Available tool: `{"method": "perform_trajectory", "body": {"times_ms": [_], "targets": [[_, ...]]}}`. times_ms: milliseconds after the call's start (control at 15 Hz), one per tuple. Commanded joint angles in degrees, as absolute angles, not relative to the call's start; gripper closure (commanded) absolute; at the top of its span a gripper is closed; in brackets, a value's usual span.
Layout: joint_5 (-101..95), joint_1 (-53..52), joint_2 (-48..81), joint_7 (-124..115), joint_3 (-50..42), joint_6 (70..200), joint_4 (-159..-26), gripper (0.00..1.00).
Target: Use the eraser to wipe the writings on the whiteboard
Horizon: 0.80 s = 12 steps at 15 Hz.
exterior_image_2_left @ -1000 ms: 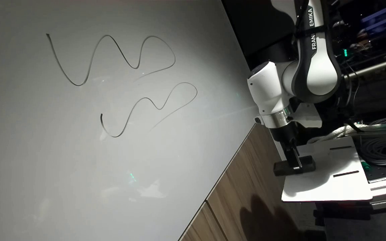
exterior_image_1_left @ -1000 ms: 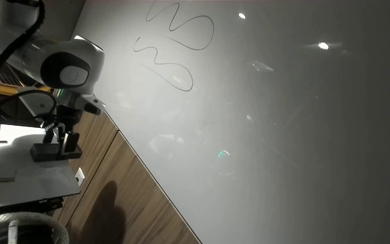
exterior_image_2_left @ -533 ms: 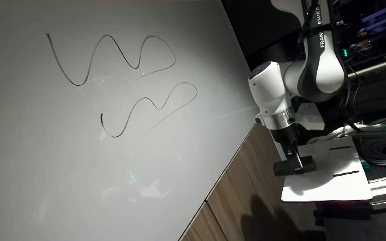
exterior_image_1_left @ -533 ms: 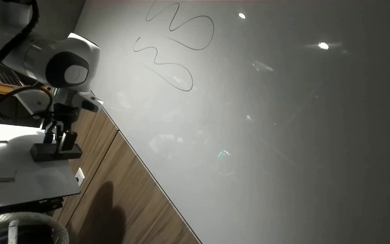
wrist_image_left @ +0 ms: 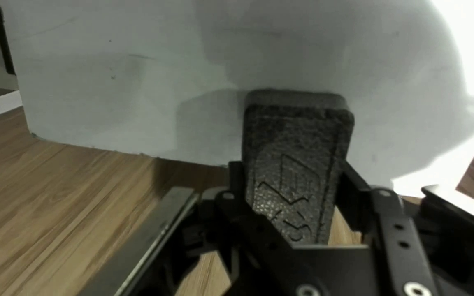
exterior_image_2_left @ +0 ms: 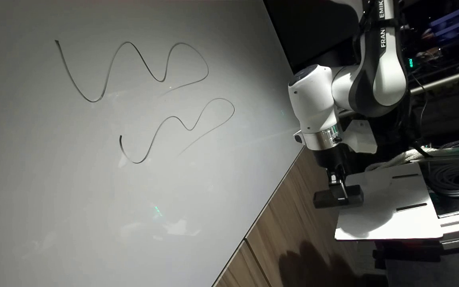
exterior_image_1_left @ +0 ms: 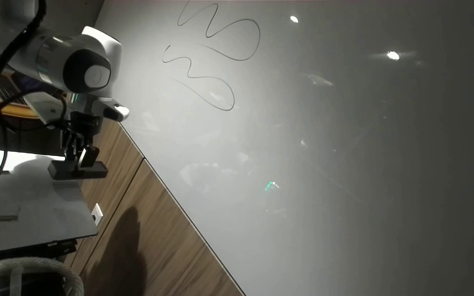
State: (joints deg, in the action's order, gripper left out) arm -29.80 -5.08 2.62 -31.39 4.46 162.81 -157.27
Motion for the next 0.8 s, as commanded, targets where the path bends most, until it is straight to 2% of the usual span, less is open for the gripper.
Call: {"method": "perform_trajectory", "body": {"times_ms": [0,200,333,467,533,733], "targets": [[-22.5,-6.3,-4.8,-29.4,7.6,157.6,-157.8,0.70],[-21.8,-8.7,-12.9,-31.3,9.0,155.3,-157.1,0.70],[-24.5,-6.7,-20.6,-32.9,13.0,156.1,-159.1,0.70],[-24.3,-8.9,-26.2,-32.7,13.8,154.6,-157.1,0.70],[-22.1,-6.6,-28.6,-31.0,17.6,154.1,-155.6,0.70],[-21.3,-4.8,-33.1,-30.8,21.6,154.6,-148.9,0.70]]}}
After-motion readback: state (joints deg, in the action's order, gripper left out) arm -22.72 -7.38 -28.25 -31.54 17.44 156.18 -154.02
